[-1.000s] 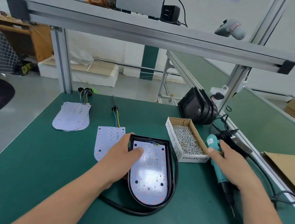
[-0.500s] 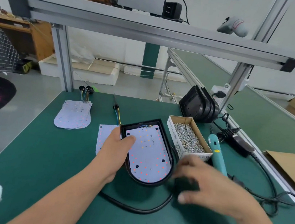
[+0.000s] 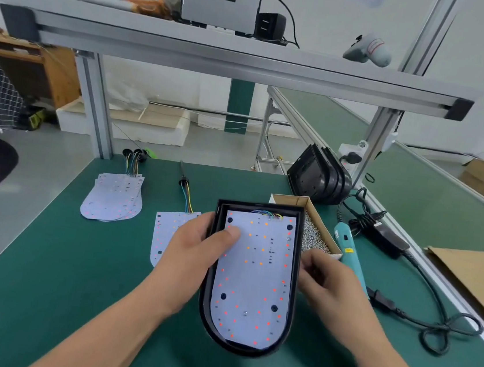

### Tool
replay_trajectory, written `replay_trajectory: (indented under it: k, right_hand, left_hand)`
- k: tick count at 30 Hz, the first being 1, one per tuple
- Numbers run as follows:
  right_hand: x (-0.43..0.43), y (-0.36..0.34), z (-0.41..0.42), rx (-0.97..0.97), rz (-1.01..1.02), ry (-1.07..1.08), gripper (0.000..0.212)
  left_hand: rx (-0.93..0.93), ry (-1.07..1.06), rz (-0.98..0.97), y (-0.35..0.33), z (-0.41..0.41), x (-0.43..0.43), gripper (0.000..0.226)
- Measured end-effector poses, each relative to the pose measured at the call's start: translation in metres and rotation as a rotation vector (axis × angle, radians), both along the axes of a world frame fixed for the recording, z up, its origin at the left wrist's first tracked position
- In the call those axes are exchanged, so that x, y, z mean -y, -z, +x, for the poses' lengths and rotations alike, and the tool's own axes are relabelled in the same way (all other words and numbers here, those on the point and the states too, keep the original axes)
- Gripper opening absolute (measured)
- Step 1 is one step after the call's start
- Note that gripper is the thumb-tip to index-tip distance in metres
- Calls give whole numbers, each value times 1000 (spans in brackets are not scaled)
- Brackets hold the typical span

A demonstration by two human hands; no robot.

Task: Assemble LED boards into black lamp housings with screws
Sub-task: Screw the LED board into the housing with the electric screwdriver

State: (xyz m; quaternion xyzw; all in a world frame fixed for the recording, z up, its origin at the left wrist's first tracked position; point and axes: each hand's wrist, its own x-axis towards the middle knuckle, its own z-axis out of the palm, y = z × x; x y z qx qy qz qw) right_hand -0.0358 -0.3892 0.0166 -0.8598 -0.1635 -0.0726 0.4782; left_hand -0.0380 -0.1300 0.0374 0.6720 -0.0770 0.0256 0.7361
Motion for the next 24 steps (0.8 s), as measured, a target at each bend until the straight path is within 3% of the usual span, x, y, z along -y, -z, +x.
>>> replay_trajectory:
  k: [3,5,8,11,14,16,19,22,24]
  right_hand:
    - [1,-1,2,-24,128,115,21]
    - [0,0,0,-15,99,115,24]
    - [-6,1,-7,7,-26,-64,14]
    - [-10,3,-13,-50,-95,-334,25]
    - [-4,2,-6,-135,-104,-285,14]
    - [-2,0,-3,-50,-57,-158,8]
    - [0,-10,-2,256,71,91,29]
    - [4,-14,6,555,-118,83,48]
    - [4,-13,11,517,-287,11,63]
  left_hand:
    - [-4,33,-18,3,-3,2,49]
    - [-72,82,-11,8,-3,5,31]
    - [-144,121,-25,14,-4,10,20]
    - [-172,93,-122,16,-3,12,22]
    - [-239,105,-199,15,-1,8,23]
    - [-289,151,-212,13,-1,7,23]
    - [-364,227,-195,10,-2,5,22]
    - [-397,314,-175,8,-3,2,19]
    - [-405,375,-185,7,-3,0,19]
